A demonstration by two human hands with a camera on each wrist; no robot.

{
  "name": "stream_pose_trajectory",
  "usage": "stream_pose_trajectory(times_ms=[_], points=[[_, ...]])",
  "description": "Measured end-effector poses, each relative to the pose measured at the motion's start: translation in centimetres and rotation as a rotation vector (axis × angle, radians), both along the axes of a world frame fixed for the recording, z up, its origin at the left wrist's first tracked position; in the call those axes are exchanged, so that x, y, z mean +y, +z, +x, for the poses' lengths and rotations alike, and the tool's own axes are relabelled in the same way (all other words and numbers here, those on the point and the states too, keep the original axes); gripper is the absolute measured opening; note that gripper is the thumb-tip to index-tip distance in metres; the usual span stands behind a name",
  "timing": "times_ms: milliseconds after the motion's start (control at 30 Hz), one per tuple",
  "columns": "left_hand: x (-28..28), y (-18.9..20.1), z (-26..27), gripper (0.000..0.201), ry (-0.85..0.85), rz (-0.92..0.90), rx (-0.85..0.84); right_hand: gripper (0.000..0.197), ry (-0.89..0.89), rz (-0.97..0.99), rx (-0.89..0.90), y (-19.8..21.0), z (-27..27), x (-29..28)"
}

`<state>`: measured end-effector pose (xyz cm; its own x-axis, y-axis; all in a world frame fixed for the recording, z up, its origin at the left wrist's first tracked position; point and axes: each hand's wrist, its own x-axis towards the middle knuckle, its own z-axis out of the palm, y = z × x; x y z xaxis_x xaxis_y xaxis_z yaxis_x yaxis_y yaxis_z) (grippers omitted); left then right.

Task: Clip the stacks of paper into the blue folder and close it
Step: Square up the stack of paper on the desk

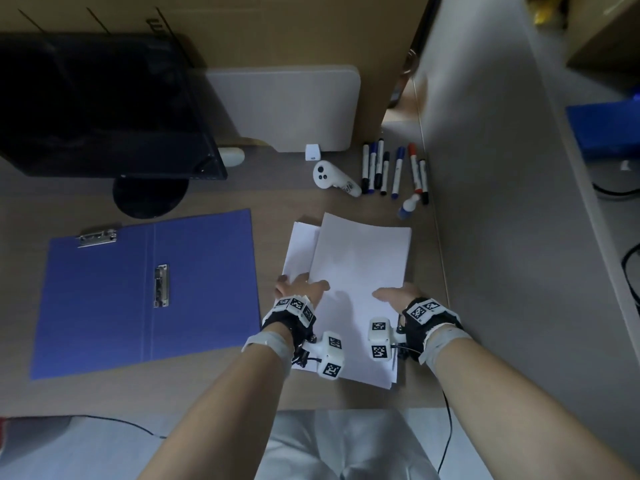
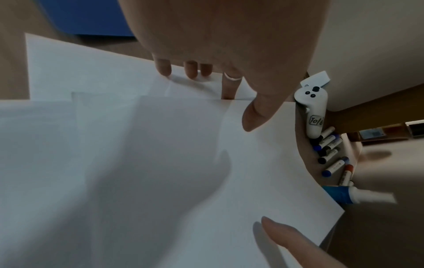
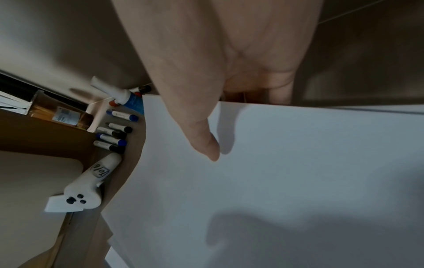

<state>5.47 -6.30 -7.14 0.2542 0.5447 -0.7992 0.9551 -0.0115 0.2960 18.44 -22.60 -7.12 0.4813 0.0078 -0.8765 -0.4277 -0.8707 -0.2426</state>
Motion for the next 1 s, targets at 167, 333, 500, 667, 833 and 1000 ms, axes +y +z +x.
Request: stream_pose_trajectory(times_ms=[167, 333, 500, 667, 833, 1000], points=[[1.0, -0.9, -0.4, 0.064, -0.050, 0.004, 0.074, 0.097, 0.006, 0.046, -0.032, -0.3, -0.4, 1.2], [2.3, -0.3, -0.3, 0.067, -0.070, -0.024, 0.069, 0.073, 0.039, -0.030, -0.040, 0.0, -0.5, 2.4], [1.6, 0.0, -0.9, 0.058, -0.044, 0.045, 0.009, 0.058, -0.025, -0.050, -0.073, 0.5, -0.7, 2.6], [2.1, 0.1, -0.2, 0.059, -0.037, -0.102, 0.011, 0.043, -0.102, -0.033, -0.103, 1.1, -0.1, 2.0], [2.3, 0.1, 0.2, 0.070, 0.093, -0.113, -0.046, 0.032, -0.092, -0.061, -0.088, 1.5, 0.0, 1.8], [2.4, -0.1, -0.1, 0.095, 0.220, -0.098, -0.070, 0.028, -0.097, -0.058, -0.150, 1.8, -0.2, 1.9]])
